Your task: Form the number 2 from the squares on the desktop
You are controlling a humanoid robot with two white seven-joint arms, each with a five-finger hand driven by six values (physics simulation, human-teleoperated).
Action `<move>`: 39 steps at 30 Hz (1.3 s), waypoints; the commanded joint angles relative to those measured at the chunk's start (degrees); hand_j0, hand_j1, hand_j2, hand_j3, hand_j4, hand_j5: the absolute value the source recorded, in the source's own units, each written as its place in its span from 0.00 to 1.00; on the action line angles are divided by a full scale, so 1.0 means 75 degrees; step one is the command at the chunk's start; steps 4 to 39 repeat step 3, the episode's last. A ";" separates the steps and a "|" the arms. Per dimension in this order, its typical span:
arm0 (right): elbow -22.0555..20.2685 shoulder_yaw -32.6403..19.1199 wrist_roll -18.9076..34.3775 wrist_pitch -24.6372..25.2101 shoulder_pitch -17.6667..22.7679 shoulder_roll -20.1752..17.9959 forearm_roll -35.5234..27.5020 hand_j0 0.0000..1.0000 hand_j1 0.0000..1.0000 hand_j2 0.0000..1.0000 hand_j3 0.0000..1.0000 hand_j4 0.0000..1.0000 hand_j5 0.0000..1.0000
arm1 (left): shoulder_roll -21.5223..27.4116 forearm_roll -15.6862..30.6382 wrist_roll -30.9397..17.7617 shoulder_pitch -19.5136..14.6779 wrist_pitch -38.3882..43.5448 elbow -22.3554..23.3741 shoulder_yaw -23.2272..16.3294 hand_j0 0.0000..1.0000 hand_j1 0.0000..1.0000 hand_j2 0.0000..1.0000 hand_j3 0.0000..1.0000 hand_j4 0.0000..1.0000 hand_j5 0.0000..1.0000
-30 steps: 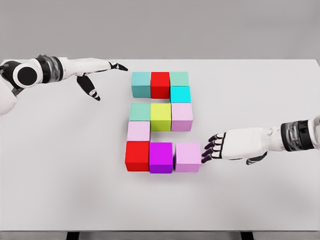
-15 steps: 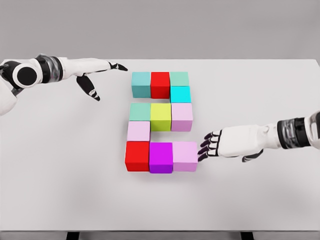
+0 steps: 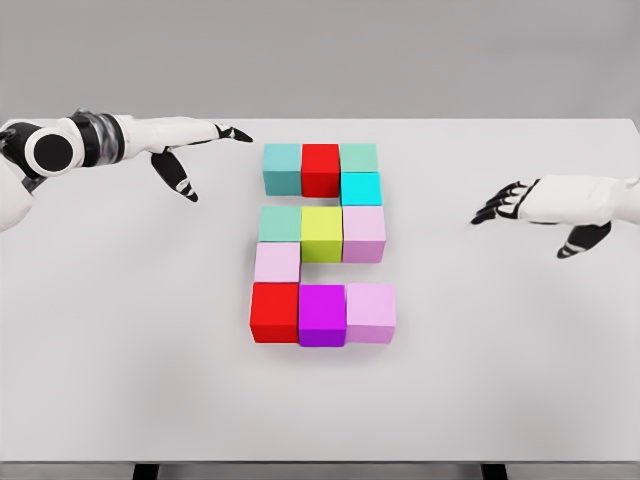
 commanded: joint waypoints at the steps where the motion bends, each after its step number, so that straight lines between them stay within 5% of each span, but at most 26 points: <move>1: 0.0179 -0.0075 -0.0002 0.0018 0.0000 0.0006 -0.0159 1.00 1.00 1.00 1.00 1.00 1.00 | 0.0002 0.0019 0.0003 0.0000 0.0010 0.0028 0.0009 1.00 1.00 1.00 1.00 1.00 1.00; 39: 0.0179 -0.0075 -0.0002 0.0018 0.0000 0.0030 -0.0171 1.00 1.00 1.00 1.00 1.00 1.00 | 0.0002 0.0019 0.0014 0.0000 0.0022 0.0086 0.0009 1.00 1.00 1.00 1.00 1.00 1.00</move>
